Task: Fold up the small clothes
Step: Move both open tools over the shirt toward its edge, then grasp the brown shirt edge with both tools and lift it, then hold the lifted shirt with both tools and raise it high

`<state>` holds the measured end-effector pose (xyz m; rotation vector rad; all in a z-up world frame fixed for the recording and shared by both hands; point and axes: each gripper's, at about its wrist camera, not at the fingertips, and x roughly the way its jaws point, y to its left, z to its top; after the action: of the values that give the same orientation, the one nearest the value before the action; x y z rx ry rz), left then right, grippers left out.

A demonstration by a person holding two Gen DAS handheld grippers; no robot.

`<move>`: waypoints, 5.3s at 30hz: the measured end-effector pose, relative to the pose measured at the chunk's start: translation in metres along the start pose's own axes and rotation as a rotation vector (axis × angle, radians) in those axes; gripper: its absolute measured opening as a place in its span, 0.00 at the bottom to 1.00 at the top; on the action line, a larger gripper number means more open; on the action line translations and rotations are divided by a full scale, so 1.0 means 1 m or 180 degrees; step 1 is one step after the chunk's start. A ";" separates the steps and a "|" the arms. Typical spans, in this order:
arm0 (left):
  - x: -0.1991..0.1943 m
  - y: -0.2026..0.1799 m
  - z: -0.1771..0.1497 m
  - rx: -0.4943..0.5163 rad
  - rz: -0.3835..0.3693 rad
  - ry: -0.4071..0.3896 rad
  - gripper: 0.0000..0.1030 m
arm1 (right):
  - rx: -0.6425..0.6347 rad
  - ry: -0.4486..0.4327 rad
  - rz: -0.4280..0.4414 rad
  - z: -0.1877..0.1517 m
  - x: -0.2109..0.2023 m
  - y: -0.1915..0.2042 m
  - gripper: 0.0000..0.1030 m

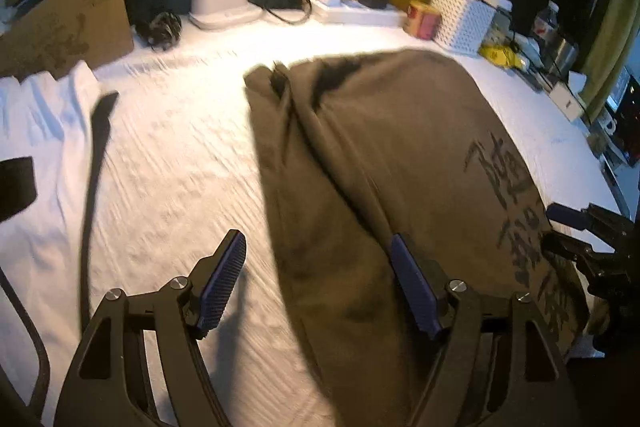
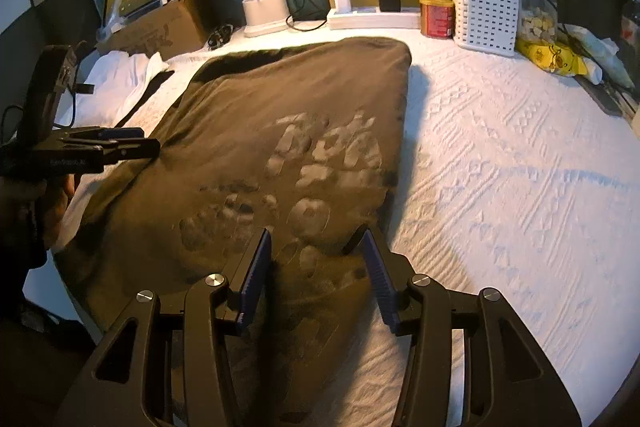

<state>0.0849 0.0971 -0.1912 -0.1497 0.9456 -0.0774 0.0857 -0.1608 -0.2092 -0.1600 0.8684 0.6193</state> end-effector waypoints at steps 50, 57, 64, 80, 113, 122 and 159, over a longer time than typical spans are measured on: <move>0.072 0.031 0.080 -0.0007 -0.0234 -0.0036 0.73 | 0.0193 -0.0062 -0.0236 0.093 0.065 -0.061 0.50; 0.077 0.033 0.080 0.0030 -0.0295 -0.0043 0.79 | 0.0298 -0.0087 -0.0084 0.100 0.075 -0.071 0.50; 0.079 0.014 0.076 0.0271 -0.0385 0.0047 0.91 | 0.0313 -0.0019 0.0014 0.103 0.088 -0.075 0.86; 0.080 -0.022 0.065 0.0745 -0.0506 0.0045 0.89 | -0.0077 0.0159 -0.0132 0.111 0.110 -0.056 0.86; 0.070 -0.048 0.054 0.0763 -0.0685 -0.0044 0.25 | -0.0352 0.0115 0.0058 0.104 0.102 -0.022 0.20; 0.058 -0.059 0.045 0.0774 -0.0683 -0.0059 0.24 | -0.0280 0.0053 0.0038 0.089 0.083 -0.022 0.20; -0.105 -0.094 0.017 0.0930 -0.0688 -0.1346 0.22 | -0.0507 -0.1164 -0.0170 0.075 -0.115 0.039 0.19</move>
<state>0.0377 0.0195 -0.0820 0.0047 0.4858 -0.3676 0.0579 -0.1520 -0.0697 -0.2056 0.4606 0.6432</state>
